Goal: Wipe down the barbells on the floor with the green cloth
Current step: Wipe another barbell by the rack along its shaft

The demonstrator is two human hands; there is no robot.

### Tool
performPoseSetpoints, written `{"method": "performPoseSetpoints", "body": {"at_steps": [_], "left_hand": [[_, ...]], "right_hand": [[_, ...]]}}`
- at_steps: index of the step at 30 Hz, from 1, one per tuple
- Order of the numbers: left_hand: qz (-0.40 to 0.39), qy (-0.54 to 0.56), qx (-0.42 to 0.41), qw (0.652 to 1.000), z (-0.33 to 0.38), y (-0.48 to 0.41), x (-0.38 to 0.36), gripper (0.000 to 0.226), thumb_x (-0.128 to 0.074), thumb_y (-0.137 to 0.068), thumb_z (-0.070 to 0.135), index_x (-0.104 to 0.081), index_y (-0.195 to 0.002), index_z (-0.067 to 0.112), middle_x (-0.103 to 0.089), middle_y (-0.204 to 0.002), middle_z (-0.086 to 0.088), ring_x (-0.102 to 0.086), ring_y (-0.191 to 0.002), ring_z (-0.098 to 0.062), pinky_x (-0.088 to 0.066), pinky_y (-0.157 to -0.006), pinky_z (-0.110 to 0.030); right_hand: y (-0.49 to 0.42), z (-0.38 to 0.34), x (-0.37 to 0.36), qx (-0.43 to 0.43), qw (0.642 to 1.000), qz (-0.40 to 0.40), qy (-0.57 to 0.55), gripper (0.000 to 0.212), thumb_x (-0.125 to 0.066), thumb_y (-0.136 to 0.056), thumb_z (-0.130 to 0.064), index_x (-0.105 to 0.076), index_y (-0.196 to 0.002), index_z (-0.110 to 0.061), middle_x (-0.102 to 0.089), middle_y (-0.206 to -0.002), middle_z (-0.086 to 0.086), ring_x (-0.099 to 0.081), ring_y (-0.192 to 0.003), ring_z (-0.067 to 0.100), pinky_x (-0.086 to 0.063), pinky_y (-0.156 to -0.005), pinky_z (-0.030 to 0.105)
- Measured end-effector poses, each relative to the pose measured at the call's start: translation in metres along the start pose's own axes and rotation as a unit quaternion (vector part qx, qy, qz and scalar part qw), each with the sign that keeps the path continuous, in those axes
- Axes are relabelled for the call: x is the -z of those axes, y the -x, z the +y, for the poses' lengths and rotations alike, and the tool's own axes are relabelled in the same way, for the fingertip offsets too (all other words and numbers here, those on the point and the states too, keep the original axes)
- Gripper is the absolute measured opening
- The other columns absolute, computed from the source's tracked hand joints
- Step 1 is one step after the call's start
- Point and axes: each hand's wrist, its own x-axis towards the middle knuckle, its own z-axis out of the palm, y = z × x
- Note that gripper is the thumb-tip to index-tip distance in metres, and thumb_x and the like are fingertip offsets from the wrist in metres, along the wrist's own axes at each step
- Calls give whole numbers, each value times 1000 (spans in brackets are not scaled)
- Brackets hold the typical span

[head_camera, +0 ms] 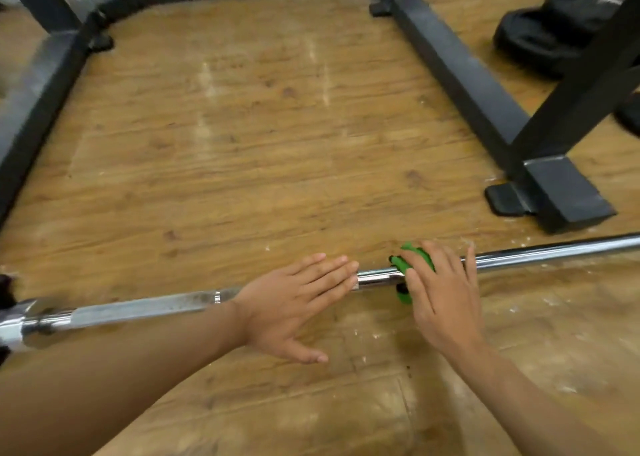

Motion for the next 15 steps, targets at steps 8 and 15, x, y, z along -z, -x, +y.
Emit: {"method": "performPoseSetpoints", "body": {"at_steps": [8, 15], "left_hand": [[7, 11, 30, 999, -2, -1, 0, 105, -27, -95, 82, -7, -167, 7, -3, -175, -12, 1, -162, -27, -4, -130, -49], [14, 7, 39, 999, -2, -2, 0, 101, -28, -98, 80, -7, -167, 9, -3, -175, -10, 3, -162, -26, -2, -130, -49]], "right_hand": [[-6, -29, -14, -150, 986, 71, -9, 62, -25, -106, -45, -72, -121, -9, -58, -141, 19, -41, -142, 43, -16, -124, 61], [-3, -8, -11, 10, 998, 40, 41, 67, -11, -110, -48, -67, -131, -18, -58, -142, 10, -47, -141, 33, -8, -127, 59]]}}
